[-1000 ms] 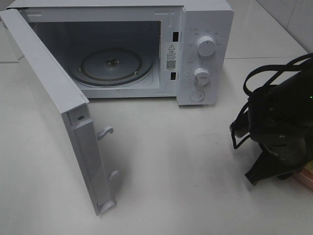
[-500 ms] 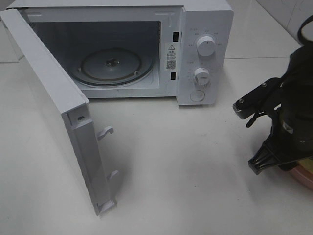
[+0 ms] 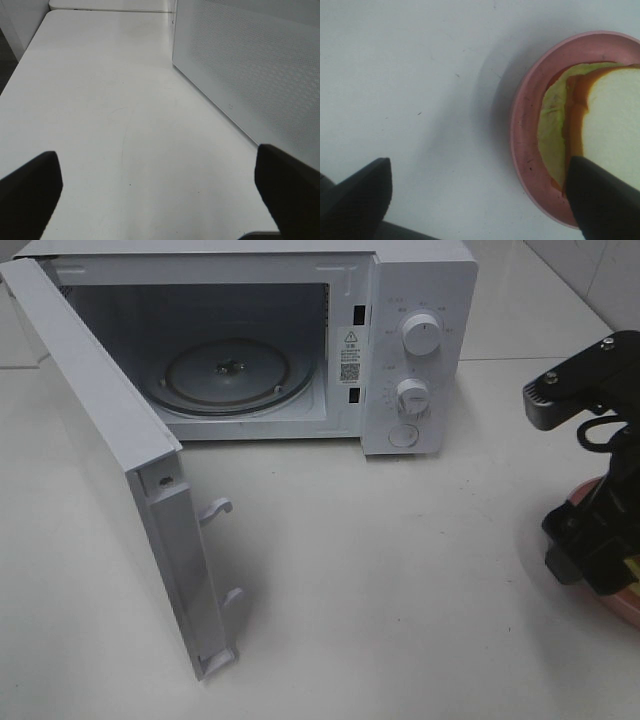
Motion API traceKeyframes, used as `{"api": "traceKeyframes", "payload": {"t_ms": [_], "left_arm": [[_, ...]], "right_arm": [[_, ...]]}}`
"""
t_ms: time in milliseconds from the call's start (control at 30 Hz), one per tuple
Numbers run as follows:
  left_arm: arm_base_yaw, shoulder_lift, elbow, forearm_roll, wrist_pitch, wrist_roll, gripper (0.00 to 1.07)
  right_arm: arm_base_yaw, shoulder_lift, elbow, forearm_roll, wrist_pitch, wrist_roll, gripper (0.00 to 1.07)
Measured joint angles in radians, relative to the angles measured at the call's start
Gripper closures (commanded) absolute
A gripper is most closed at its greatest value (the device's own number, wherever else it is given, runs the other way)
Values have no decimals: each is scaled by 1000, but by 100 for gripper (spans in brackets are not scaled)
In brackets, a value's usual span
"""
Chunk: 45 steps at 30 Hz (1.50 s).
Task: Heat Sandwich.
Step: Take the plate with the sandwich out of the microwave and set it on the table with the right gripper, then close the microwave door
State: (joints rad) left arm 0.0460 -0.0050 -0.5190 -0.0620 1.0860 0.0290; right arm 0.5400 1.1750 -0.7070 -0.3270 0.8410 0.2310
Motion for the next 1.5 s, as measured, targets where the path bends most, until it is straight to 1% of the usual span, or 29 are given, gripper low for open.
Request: {"api": "traceKeyframes", "payload": {"t_ms": [100, 133, 167, 267, 300, 333, 433, 467, 600, 767, 900, 933, 1033, 1100, 1167, 1267, 1300, 1367, 1400, 1433, 1500], "left_arm": [[0, 0, 0, 0, 0, 0, 9], [0, 0, 0, 0, 0, 0, 9], [0, 0, 0, 0, 0, 0, 9], [0, 0, 0, 0, 0, 0, 9], [0, 0, 0, 0, 0, 0, 9], [0, 0, 0, 0, 0, 0, 9], [0, 0, 0, 0, 0, 0, 9], [0, 0, 0, 0, 0, 0, 9], [0, 0, 0, 0, 0, 0, 9], [0, 0, 0, 0, 0, 0, 9], [0, 0, 0, 0, 0, 0, 9], [0, 0, 0, 0, 0, 0, 9], [0, 0, 0, 0, 0, 0, 9], [0, 0, 0, 0, 0, 0, 9], [0, 0, 0, 0, 0, 0, 9], [0, 0, 0, 0, 0, 0, 9], [0, 0, 0, 0, 0, 0, 9], [0, 0, 0, 0, 0, 0, 9], [0, 0, 0, 0, 0, 0, 9], [0, 0, 0, 0, 0, 0, 9], [0, 0, 0, 0, 0, 0, 9]], "right_arm": [[0, -88, 0, 74, 30, -57, 20], [0, -88, 0, 74, 30, -57, 20], [0, -153, 0, 113, 56, -79, 20], [0, -243, 0, 145, 100, -98, 21], [0, -243, 0, 145, 100, -98, 21], [0, -298, 0, 147, 136, -99, 22], [0, -386, 0, 148, 185, -110, 23], [0, -386, 0, 148, 185, -110, 23], [0, -539, 0, 148, 265, -122, 24], [0, -606, 0, 148, 293, -124, 25], [0, -737, 10, 149, 347, -124, 27], [0, -737, 10, 149, 347, -124, 27], [-2, -817, 34, 149, 354, -125, 27], [-38, -885, 59, 150, 354, -130, 28], [-55, -902, 65, 150, 354, -135, 29], [-146, -984, 93, 152, 341, -150, 30], [-146, -984, 93, 152, 341, -150, 30], [-184, -1018, 109, 155, 323, -151, 31], [-219, -1049, 125, 167, 304, -151, 31], [-219, -1049, 125, 167, 304, -151, 31], [-253, -1078, 141, 185, 284, -151, 31]]}}
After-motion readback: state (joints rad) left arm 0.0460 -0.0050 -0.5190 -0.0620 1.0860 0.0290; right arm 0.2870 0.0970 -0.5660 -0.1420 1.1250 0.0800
